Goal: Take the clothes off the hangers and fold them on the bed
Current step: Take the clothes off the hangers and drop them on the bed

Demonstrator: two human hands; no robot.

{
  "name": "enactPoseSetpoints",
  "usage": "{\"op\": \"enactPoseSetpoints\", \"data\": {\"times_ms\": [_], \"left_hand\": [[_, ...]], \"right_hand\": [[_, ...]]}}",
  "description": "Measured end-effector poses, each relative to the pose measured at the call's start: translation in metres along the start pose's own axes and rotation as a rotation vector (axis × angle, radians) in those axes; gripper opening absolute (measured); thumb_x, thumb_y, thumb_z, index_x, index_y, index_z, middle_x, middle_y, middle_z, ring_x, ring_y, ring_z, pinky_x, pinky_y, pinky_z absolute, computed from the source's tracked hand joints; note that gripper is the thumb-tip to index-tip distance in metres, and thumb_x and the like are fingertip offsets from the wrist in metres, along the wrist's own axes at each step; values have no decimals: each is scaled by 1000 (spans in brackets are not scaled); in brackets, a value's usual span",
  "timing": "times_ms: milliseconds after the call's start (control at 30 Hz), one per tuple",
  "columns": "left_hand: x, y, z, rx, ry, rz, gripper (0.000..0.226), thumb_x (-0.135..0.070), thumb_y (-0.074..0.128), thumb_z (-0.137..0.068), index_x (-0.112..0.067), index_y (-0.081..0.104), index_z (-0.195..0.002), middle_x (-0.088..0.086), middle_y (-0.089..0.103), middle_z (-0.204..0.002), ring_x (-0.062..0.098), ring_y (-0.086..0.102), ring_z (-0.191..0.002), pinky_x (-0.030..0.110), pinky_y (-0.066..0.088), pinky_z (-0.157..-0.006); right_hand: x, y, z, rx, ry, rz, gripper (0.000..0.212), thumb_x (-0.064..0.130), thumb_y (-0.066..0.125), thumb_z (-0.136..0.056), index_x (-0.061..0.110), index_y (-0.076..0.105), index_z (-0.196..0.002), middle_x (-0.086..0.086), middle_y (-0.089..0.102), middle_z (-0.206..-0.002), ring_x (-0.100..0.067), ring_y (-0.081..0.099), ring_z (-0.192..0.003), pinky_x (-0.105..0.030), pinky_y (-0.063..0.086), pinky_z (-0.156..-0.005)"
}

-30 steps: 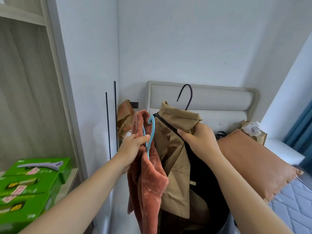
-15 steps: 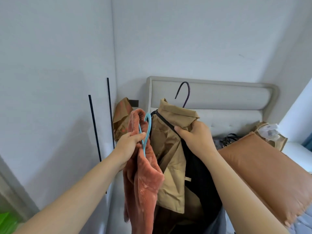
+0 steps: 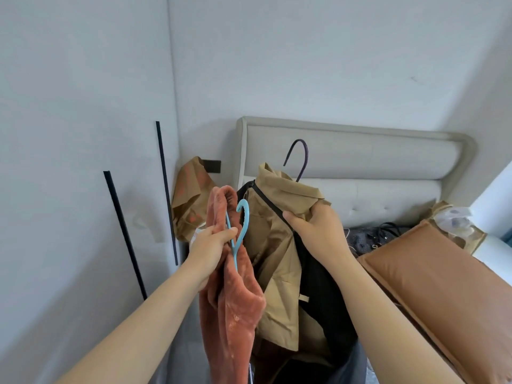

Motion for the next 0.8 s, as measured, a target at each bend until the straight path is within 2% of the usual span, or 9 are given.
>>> {"op": "enactPoseSetpoints", "data": {"times_ms": [233, 367, 500, 667, 800], "left_hand": [[-2, 16, -73, -17, -27, -27, 24, -27, 55, -94, -14, 63, -112, 8, 70, -100, 22, 69, -87, 28, 56, -67], [1, 35, -113, -12, -47, -42, 19, -26, 57, -93, -16, 65, -107, 5, 73, -92, 19, 72, -80, 27, 56, -63], [16, 54, -145, -17, -71, -79, 18, -28, 58, -93, -19, 65, -107, 4, 72, -95, 18, 70, -84, 28, 56, -67], [46, 94, -170, 35, -104, -142, 23, -26, 58, -93, -15, 64, -111, 8, 71, -100, 23, 69, -92, 37, 57, -82], [71, 129, -179, 82, -119, -189, 20, -28, 58, -92, -17, 64, -107, 5, 71, -97, 19, 70, -86, 26, 55, -64]], "right_hand": [[-48, 19, -61, 15, 47, 0, 21, 27, 69, -86, 8, 67, -96, -1, 69, -85, -16, 62, -79, -33, 51, -69], [-88, 27, -95, 38, 102, 6, 21, 29, 68, -87, 11, 67, -99, 2, 68, -88, -15, 61, -81, -20, 45, -63], [-134, 32, -103, 32, 177, 38, 23, 30, 69, -86, 10, 66, -97, 2, 66, -83, -17, 59, -78, -29, 44, -63], [-191, 17, -99, -12, 264, 84, 20, 31, 67, -88, 12, 65, -92, 5, 62, -79, -16, 56, -75, -27, 40, -58], [-236, -4, -86, -28, 342, 160, 24, 32, 67, -88, 8, 64, -92, -1, 65, -82, -19, 57, -76, -32, 46, -64]]}}
Point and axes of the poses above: each hand's wrist, its own z-axis away from the middle knuckle, its own y-axis out of the palm, x = y × z, the point moved 3 cm from there along -z, towards the middle knuckle
